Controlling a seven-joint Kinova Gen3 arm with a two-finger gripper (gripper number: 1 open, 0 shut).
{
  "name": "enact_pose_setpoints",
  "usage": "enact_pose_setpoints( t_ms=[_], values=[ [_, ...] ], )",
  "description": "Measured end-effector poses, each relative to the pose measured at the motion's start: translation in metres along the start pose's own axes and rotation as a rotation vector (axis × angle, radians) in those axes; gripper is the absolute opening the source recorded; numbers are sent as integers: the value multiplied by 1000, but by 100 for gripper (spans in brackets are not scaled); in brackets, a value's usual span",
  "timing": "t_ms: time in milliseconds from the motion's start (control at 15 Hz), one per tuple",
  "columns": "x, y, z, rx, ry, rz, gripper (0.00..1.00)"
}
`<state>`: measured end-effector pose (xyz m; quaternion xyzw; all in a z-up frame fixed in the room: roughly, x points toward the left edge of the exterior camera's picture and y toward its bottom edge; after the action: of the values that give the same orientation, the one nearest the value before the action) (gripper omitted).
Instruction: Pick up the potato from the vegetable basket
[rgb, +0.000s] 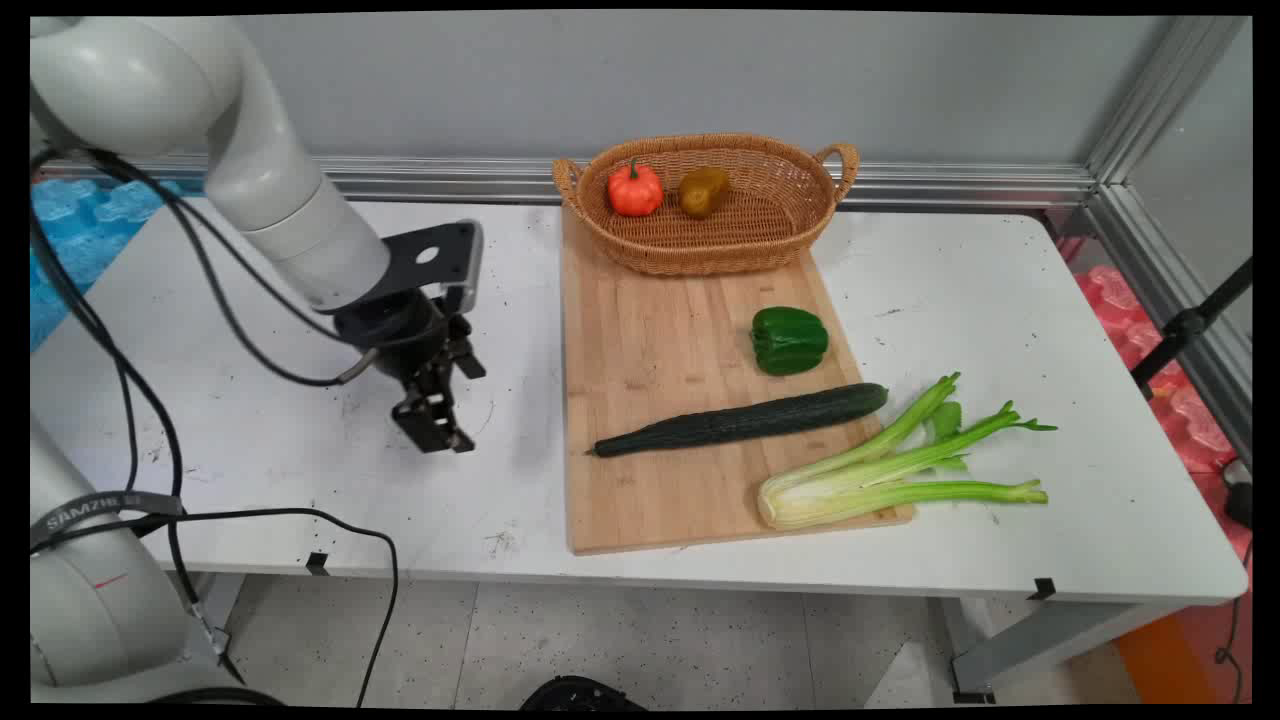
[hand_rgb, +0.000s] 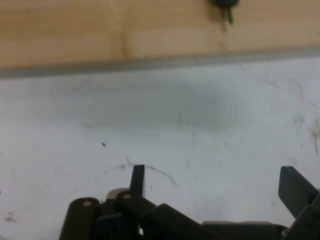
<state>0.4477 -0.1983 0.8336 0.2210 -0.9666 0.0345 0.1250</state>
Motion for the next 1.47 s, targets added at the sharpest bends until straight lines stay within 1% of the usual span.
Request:
enact_pose_setpoints(
  t_ms=[200, 400, 733, 867, 1133, 1267, 1467],
  values=[
    [10, -7, 3, 10, 20, -11, 100],
    [26, -17, 5, 26, 47, -27, 100],
    [62, -44, 6, 66, 105, -58, 100],
    [83, -64, 6, 91, 142, -80, 100],
    [120, -112, 5, 143, 220, -134, 100],
    [132, -130, 6, 157, 247, -154, 100],
    [154, -165, 12, 183, 297, -180, 100]
  ],
)
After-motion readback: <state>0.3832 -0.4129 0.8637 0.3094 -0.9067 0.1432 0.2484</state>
